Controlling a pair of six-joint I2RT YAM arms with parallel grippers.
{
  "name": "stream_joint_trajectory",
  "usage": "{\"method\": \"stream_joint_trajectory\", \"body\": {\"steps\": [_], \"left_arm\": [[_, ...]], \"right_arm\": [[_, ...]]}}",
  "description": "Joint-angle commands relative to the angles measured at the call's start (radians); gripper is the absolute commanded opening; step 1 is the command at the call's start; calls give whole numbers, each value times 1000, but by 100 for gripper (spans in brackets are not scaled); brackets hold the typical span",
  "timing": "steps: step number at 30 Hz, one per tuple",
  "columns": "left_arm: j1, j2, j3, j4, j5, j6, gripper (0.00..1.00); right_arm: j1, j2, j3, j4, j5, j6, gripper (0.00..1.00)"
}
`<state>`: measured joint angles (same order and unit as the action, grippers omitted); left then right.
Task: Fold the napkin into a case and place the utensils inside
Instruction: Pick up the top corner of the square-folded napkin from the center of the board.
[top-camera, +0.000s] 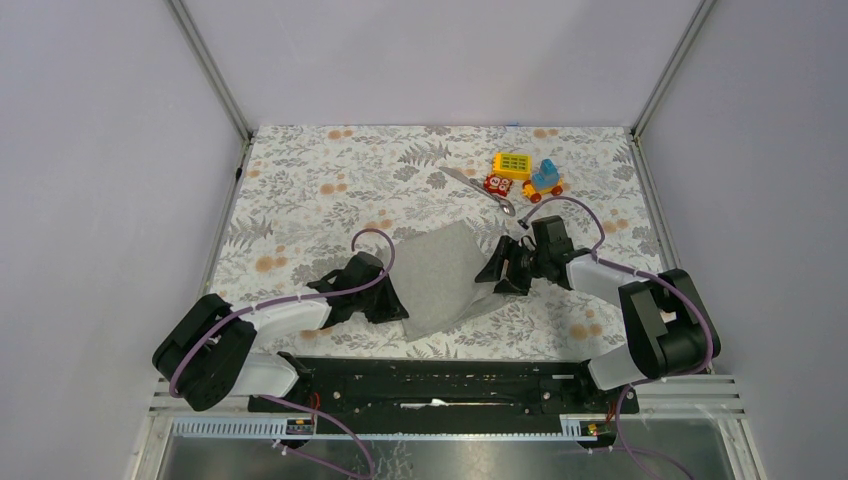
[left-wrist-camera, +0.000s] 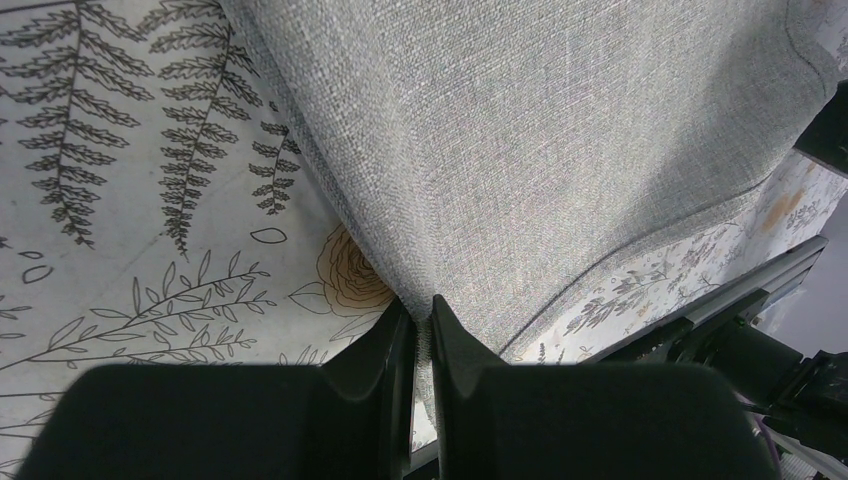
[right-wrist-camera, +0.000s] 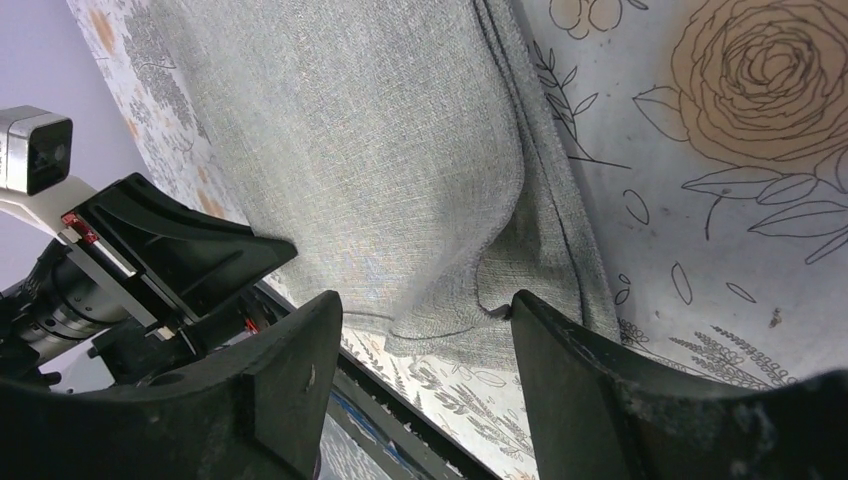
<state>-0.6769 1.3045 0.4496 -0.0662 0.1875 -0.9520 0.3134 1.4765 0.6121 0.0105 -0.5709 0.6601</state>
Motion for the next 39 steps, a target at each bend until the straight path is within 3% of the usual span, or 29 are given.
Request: {"method": "stream_joint_trajectory", "body": {"steps": [1,19,30,39], "left_arm": [[-12,18,-26,-20,-10,-1,15],[-15,18,-32,-12,-7,-6,15],[-15,13,-35,-9,-3,-8,15],[-15,-3,-40,-12,3,-11,15]], "right_arm": [[6,-38,-9,42,-31,18,70],[6,41,15,181,-92,6,83],[6,-98,-47,136,-137,-10,84],[5,-12,-30,177,-118,16,81]]}}
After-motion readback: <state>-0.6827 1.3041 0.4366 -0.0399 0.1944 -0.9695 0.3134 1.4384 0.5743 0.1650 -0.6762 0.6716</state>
